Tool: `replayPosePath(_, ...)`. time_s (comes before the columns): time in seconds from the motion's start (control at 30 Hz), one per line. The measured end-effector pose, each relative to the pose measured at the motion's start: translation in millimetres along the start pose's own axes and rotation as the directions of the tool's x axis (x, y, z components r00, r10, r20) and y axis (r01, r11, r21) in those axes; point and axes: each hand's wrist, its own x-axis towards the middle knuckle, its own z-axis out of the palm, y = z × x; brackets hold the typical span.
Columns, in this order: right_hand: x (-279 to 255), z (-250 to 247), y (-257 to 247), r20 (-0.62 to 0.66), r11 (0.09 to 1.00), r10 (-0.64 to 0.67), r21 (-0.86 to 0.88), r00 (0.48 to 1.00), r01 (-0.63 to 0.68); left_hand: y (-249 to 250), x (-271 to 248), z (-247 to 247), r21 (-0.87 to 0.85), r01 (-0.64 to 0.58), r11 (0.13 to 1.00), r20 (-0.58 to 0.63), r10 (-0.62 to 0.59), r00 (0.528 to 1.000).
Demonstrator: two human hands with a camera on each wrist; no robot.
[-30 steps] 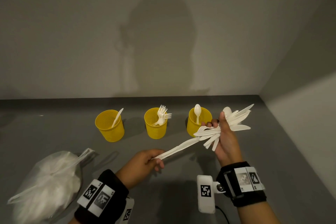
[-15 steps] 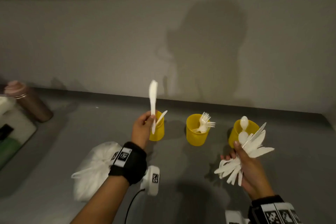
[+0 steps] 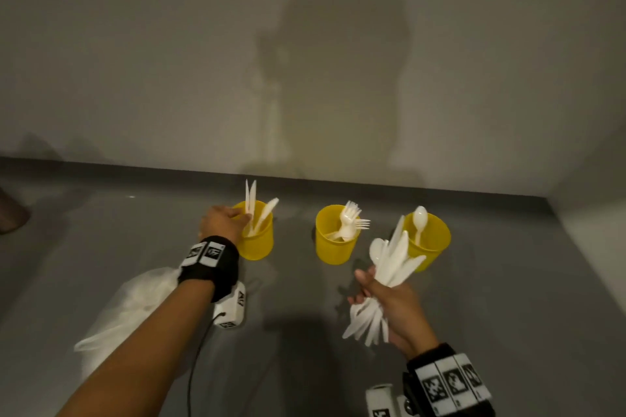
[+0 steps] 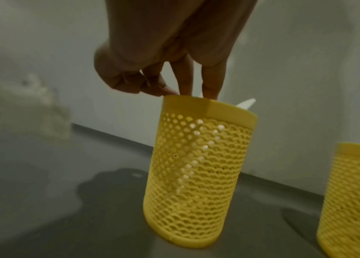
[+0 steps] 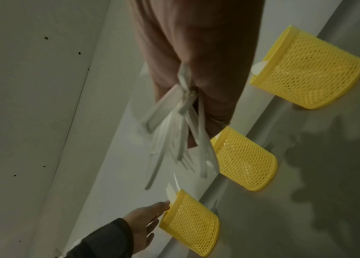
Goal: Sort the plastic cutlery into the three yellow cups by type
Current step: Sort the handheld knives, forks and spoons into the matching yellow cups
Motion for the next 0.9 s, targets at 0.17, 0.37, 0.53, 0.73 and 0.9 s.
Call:
replayPosePath(0.17, -5, -3, -7, -0.024, 0.987, -0.094, -0.133, 0.995, 0.09, 23, -43, 6, -0.09, -0.154, 0.984, -0.217, 0.131, 0.967)
replayPosePath(0.37, -8, 0, -8, -0.072, 0.928, -0.193, -0.338, 0.979, 0.158, 88, -166, 36, -0.367, -0.45, 0.814, 0.152, 0.529, 0.835)
replayPosePath(0.53, -14, 5, -11, -0.051, 0.883, -0.25, -0.423, 0.967, 0.206, 107, -204, 59, -0.486, -0.293, 0.824, 0.258, 0.455, 0.852)
replayPosePath(0.73, -21, -1, -19, 0.126, 0.892, -0.199, -0.387, 0.972, 0.233, 113, -198, 58, -0.626, -0.296, 0.721, 0.181, 0.504, 0.844)
replayPosePath(0.9, -20, -9, -19, 0.212, 0.948, -0.068, -0.292, 0.975, 0.13, 119, -185, 52, -0.65, -0.245, 0.72, 0.258, 0.512, 0.819)
